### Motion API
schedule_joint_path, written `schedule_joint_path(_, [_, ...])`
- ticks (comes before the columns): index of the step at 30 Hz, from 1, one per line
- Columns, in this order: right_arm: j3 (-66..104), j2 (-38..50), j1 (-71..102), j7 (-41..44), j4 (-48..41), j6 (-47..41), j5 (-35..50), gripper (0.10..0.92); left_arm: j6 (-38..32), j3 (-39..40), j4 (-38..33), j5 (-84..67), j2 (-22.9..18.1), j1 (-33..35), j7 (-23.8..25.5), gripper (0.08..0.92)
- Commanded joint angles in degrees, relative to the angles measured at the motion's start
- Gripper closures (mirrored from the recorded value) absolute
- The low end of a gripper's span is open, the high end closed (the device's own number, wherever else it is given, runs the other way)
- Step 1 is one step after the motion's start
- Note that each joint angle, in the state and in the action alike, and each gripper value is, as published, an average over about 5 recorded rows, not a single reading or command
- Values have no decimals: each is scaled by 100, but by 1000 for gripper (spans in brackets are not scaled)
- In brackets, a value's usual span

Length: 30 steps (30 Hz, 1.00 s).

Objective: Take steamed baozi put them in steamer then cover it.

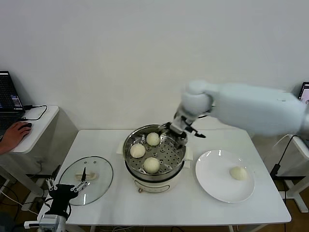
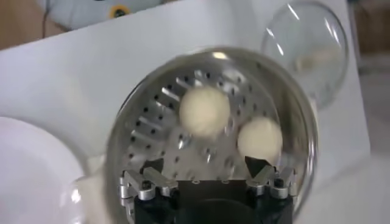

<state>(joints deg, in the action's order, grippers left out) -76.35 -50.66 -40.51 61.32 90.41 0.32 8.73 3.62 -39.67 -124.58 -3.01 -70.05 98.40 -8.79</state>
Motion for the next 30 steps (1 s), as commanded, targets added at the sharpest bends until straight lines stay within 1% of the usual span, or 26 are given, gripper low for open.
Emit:
schedule_joint_path(1, [419,2415,315,186,578,-1500,-3,203,11,82,0,2,99,-45,3,177])
schedule_joint_path(7, [1004,3023,1462,298,204,-1118,-787,203,12,131,11,-1,172,-23,3,177])
schedule_joint_path(13, [2044,3244,2813,242,-140,-847,-1513,203,11,182,34,33,145,-3,1,177])
schedule_joint_path(19, [3031,3051,4211,93,-432,-810,-2059,203,25,171,41,44,124,23,8,177])
schedule_joint_path(24, [3594,2779,4826,-10,-874,-821,-2320,203,26,113,32,43,131,94,14,177])
schedule_joint_path(30, [3970,2522,5215,-97,-1236,-897,-2371,203,26,70,51,52,115,134,15,177])
